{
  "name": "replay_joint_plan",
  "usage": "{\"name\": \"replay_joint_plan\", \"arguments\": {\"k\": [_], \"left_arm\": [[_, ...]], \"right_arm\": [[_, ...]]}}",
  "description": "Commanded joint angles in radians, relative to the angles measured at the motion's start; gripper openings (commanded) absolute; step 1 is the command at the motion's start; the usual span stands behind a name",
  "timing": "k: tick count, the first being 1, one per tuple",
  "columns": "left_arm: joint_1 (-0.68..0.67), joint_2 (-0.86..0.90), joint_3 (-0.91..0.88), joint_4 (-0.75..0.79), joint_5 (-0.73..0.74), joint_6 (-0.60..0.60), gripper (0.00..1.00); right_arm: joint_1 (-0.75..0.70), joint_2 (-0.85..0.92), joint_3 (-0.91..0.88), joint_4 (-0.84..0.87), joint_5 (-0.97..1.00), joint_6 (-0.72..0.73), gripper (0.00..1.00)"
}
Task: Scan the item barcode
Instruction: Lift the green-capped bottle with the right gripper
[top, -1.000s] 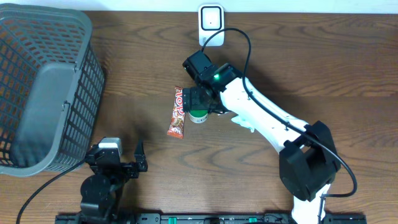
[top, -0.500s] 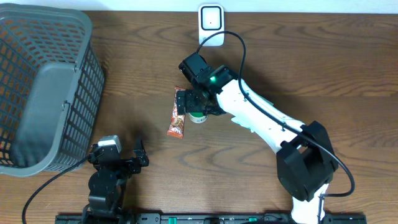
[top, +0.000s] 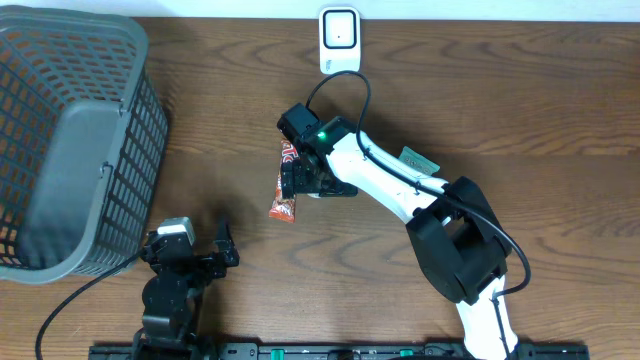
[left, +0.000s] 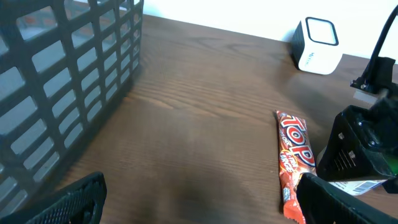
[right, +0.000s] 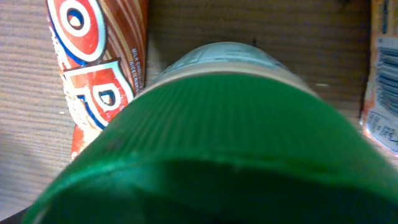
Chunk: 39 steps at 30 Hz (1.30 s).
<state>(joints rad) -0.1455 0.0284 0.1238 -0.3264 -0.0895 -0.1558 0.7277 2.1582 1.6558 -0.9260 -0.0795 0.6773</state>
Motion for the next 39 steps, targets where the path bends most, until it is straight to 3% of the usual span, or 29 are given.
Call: {"name": "replay_joint_plan", "arguments": {"k": [1,10,14,28,33,39], "left_arm": [[0.004,0.005,-0.042,0.065,-0.02,0.092,0.98],[0.004,0.066,-0.064,0.135,-0.006,0.122,0.98],[0.004,0.093,-0.117,0.281,-0.009,0.122,0.98],[0.005,0.098,-0.12,0.267,-0.042,0.122,0.98],[0.005,0.1,-0.12,0.267,-0.042,0.122,0.98],[0.005,0.1,-0.12,0.267,-0.042,0.122,0.98]], "right_arm": [[0.0,0.004,0.018,0.005,0.038,0.017,0.99],[0.0,0.004,0.018,0.012,0.045,-0.002,0.99],[0.0,0.004,0.018,0.017,0.052,-0.003,0.99],[-0.017,0.004,0.074,-0.027,0.119,-0.021,0.99],[-0.031,0.004,0.073,-0.028,0.119,-0.032,0.86],[-0.028,0.018,0.062,-0.025,0.117,-0.031,0.88]]}}
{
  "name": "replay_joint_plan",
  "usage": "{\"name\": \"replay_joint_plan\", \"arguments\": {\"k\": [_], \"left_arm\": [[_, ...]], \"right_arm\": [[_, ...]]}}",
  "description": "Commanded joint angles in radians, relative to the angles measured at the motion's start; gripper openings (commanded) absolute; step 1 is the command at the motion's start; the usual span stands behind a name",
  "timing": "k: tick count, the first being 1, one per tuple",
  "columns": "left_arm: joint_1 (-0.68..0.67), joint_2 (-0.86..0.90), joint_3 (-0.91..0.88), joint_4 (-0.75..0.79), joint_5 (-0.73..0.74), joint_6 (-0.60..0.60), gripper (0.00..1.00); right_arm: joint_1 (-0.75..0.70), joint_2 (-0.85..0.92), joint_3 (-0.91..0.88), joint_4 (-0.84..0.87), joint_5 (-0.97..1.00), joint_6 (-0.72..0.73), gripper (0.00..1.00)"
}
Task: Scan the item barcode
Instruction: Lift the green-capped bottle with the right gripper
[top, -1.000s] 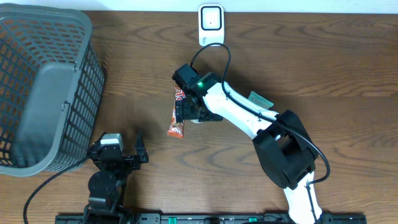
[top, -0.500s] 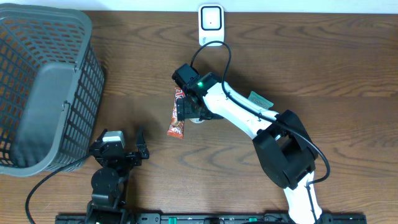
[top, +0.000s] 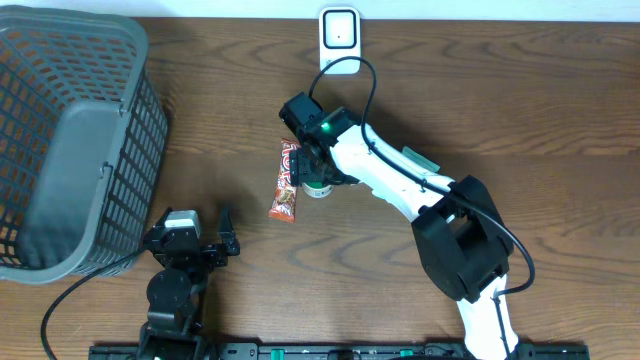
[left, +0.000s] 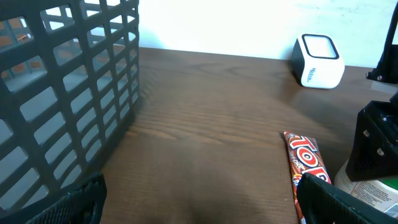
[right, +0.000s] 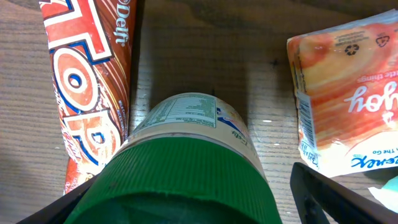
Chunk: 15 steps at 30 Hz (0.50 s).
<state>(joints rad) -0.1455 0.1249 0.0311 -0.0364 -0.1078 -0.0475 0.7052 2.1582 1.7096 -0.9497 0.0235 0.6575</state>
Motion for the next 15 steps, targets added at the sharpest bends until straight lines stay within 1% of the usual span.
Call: {"name": "replay_joint_plan", "arguments": {"k": [1,3,4,6,8,15], "left_arm": [[0.005,0.004,-0.027,-0.023,-0.024,0.013,0.98],[0.005,0.004,-0.027,-0.023,-0.024,0.013,0.98],[0.005,0.004,-0.027,-0.023,-0.024,0.013,0.98],[0.005,0.004,-0.027,-0.023,-0.024,0.013,0.98],[0.005,0.004,-0.027,-0.023,-0.024,0.013,0.98],[0.005,0.004,-0.027,-0.023,-0.024,0.013,0.98]], "right_arm": [[-0.005,0.023,0.008,-0.001,0.009,-0.011,0.88],[-0.005,0.054,0.008,0.008,-0.023,-0.011,0.86],[-0.005,0.059,0.008,0.008,-0.031,-0.01,0.83],[-0.005,0.071,0.008,0.007,-0.033,-0.007,0.78],[-0.005,0.078,0.009,-0.003,-0.033,-0.007,0.76],[0.009,0.126,0.008,-0.008,-0.026,0.012,0.64]]}}
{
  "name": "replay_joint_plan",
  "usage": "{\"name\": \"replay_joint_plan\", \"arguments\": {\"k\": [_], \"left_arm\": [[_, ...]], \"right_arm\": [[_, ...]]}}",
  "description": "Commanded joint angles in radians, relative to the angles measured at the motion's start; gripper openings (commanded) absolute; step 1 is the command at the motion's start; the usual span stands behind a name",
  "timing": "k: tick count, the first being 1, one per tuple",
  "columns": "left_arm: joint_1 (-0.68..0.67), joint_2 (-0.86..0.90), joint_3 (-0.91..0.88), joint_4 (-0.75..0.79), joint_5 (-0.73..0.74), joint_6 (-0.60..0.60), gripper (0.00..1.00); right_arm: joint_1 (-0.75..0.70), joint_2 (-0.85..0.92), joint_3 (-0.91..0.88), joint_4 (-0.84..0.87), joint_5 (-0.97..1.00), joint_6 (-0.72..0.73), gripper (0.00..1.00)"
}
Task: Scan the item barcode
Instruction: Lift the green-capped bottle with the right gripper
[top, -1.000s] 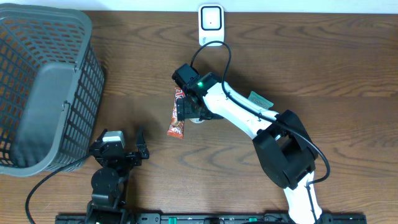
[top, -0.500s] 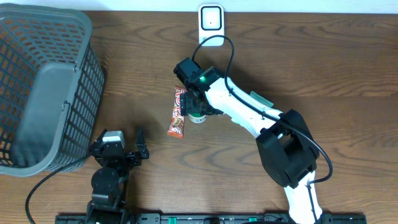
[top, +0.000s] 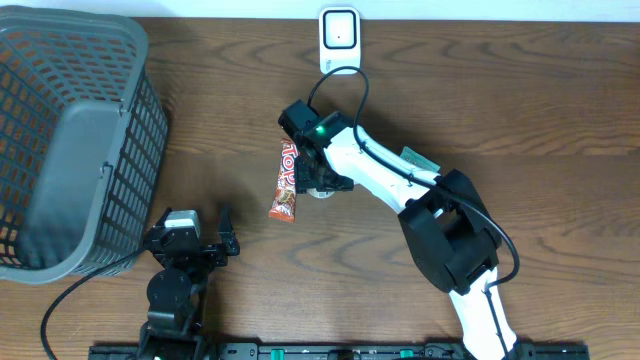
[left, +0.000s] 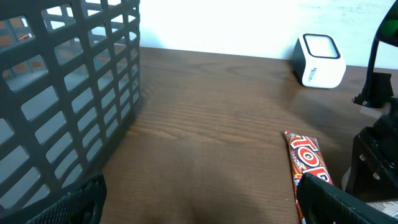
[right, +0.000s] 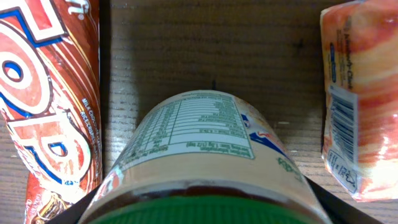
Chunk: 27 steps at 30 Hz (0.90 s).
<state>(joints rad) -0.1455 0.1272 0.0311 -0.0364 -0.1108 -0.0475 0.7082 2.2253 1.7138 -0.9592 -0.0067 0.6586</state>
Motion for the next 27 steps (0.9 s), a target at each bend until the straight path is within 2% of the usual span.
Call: {"name": "replay_joint_plan", "arguments": {"k": [1,4,10,16,20,27], "left_arm": [[0.005,0.002,-0.027,-0.023,-0.021,0.013,0.98],[0.005,0.002,-0.027,-0.023,-0.021,0.013,0.98],[0.005,0.001,-0.027,-0.023,-0.021,0.013,0.98],[0.004,-0.053,-0.027,-0.023,-0.021,0.013,0.98],[0.004,-0.126,-0.027,-0.022,-0.021,0.013,0.98],[0.004,-0.125,-0.027,-0.022,-0.021,0.013,0.98]], "right_arm": [[0.006,0.066,0.004,-0.001,0.004,0.01,0.62],[0.006,0.067,0.005,-0.006,-0.004,0.01,0.58],[-0.014,0.053,0.012,-0.074,-0.078,0.001,0.56],[-0.051,0.01,0.074,-0.172,-0.166,-0.064,0.5],[-0.064,-0.02,0.153,-0.29,-0.168,-0.092,0.51],[-0.074,-0.03,0.307,-0.476,-0.173,-0.092,0.52]]}}
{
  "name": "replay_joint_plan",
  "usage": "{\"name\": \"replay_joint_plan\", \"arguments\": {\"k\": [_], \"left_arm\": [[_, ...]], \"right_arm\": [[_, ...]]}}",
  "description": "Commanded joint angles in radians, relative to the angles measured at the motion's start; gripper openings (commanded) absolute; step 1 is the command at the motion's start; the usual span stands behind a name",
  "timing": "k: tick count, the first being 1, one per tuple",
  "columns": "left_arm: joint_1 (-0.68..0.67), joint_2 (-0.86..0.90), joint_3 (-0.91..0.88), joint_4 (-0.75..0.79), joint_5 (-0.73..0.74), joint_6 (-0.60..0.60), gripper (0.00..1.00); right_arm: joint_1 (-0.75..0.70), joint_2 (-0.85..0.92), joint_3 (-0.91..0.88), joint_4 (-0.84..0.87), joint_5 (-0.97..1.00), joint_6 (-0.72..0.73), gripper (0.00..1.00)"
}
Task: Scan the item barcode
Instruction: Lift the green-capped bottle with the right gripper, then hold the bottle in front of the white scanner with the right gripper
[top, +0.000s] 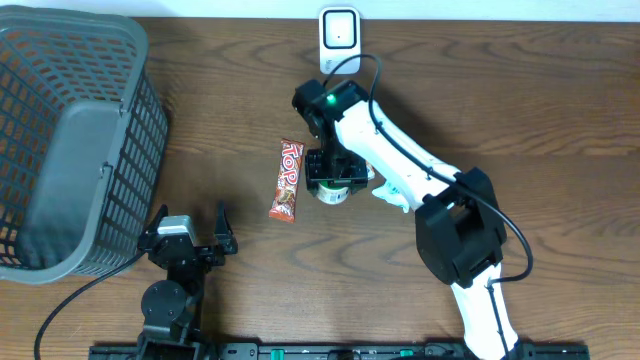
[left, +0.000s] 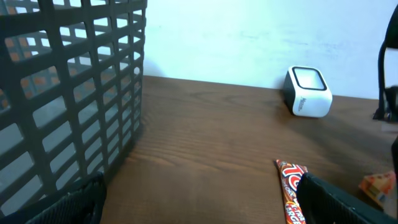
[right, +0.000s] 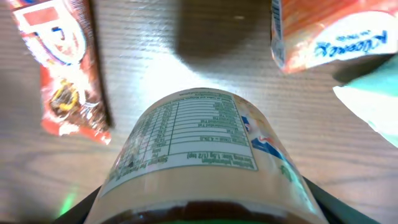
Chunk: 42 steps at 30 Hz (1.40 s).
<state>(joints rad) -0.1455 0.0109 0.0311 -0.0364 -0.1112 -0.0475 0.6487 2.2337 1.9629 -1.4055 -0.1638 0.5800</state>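
A jar (right: 199, 146) with a cream nutrition label and brown contents hangs above the table, its shadow on the wood below it. My right gripper (right: 202, 211) is shut on it; from above the gripper (top: 333, 172) covers most of the jar (top: 333, 194). The white barcode scanner (top: 339, 40) stands at the table's far edge, beyond the jar, and shows as a scanner (left: 306, 92) in the left wrist view too. My left gripper (top: 190, 246) is open and empty near the front edge, far from the jar.
A red candy bar (top: 287, 180) lies just left of the jar. An orange snack packet (right: 329, 31) and a teal packet (right: 373, 106) lie to its right. A large grey basket (top: 70, 140) fills the left side of the table.
The jar stood on the table beside the candy bar with my right gripper round it; now it is lifted off the wood and a little further right. My left arm has drawn back, its camera tilted up.
My right gripper was first close over the jar's green lid. It then stood higher, open, with the lid below it. After that it was down round the jar's labelled body, and now it holds the jar off the table.
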Motion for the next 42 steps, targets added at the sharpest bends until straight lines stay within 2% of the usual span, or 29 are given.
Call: {"name": "replay_joint_plan", "arguments": {"k": [1,8,12,15,17,23,27,34,37,42], "left_arm": [[0.003,-0.009,-0.027,-0.022,-0.02,0.013,0.98],[-0.065,-0.009,-0.027,-0.022,-0.02,0.013,0.98],[-0.105,-0.009,-0.027,-0.022,-0.02,0.013,0.98],[-0.105,-0.009,-0.027,-0.022,-0.02,0.013,0.98],[-0.105,-0.009,-0.027,-0.022,-0.021,0.013,0.98],[-0.105,-0.009,-0.027,-0.022,-0.02,0.013,0.98],[-0.105,-0.007,-0.027,-0.022,-0.02,0.013,0.98],[-0.105,-0.007,-0.027,-0.022,-0.02,0.013,0.98],[-0.105,-0.007,-0.027,-0.022,-0.02,0.013,0.98],[-0.105,-0.007,-0.027,-0.022,-0.02,0.013,0.98]], "right_arm": [[-0.015,-0.039,0.078,-0.065,-0.028,-0.014,0.53],[-0.031,-0.039,0.107,-0.211,-0.163,-0.043,0.54],[-0.035,-0.039,0.107,-0.27,-0.267,-0.092,0.54],[-0.035,-0.039,0.105,-0.293,-0.365,-0.185,0.56],[-0.035,-0.039,0.105,-0.293,-0.397,-0.185,0.58],[-0.041,-0.039,0.105,-0.292,-0.368,-0.185,0.59],[-0.048,-0.039,0.106,-0.24,-0.317,-0.185,0.5],[-0.054,-0.039,0.168,-0.014,-0.237,-0.22,0.5],[-0.053,-0.039,0.282,0.068,-0.245,-0.254,0.5],[-0.051,-0.097,0.497,0.069,-0.254,-0.406,0.51]]}}
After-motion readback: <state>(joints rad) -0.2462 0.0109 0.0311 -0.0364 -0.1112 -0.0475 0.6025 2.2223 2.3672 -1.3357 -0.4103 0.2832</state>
